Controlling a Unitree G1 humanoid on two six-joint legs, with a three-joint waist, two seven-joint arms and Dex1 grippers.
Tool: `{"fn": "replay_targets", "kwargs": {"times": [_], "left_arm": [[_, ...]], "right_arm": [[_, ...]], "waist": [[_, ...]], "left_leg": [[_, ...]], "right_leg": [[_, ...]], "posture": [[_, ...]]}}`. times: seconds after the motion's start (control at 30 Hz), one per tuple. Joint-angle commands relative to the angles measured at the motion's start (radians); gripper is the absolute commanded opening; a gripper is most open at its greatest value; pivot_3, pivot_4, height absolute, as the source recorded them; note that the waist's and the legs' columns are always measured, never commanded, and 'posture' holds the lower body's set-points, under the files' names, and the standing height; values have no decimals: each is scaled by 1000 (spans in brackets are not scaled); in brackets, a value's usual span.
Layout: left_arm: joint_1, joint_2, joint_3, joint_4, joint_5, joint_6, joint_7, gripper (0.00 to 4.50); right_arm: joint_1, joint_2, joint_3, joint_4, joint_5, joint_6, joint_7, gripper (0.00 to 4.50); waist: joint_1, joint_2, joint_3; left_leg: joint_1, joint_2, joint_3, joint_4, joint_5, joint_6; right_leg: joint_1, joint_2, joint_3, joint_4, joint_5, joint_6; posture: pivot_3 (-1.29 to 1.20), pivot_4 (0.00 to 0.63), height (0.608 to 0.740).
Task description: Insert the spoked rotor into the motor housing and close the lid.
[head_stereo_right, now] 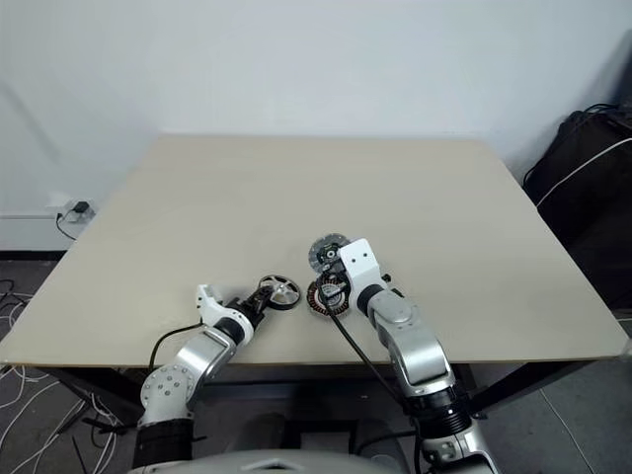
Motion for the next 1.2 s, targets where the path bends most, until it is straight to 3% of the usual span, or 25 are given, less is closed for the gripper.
{"fn": "replay_targets", "kwargs": {"times": [0.03,0.27,0.47,0.73,1.2], "left_arm": [[52,-102,9,-109,24,-108,-49,427],[71,-76,-40,-192,65,-221,-201,427],[32,-51,-155,-175,44,-154,-347,427],[-80,-12,-228,-20,30,36,-433,427],[-180,-53,-202,226,100,88,-520,427]], "right_arm": [[-10,-1,-6,-42,-2,-9,-4,0],[-12,-13,-25,-35,7,-11,1,0],[0,-37,-70,-46,25,-5,4,0],[99,-125,-105,-101,67,-66,95,0],[290,-213,-102,-157,120,-97,205,0]], "waist": [[-6,0,0],[5,-1,1],[5,-1,1],[3,0,1],[6,-1,1]], "left_leg": [[0,0,0,0,0,0],[-2,0,1,-2,0,0],[-3,-1,1,-2,-1,1],[-3,-2,1,-1,-1,2],[-2,-2,1,2,-2,3]], "right_leg": [[0,0,0,0,0,0],[-2,-1,0,-1,0,-1],[-2,-2,0,-2,0,-1],[-2,0,0,-2,-2,2],[0,-1,1,-1,-4,7]], "posture": [[0,0,740],[0,0,740],[0,0,740],[0,0,740],[0,0,740]]}}
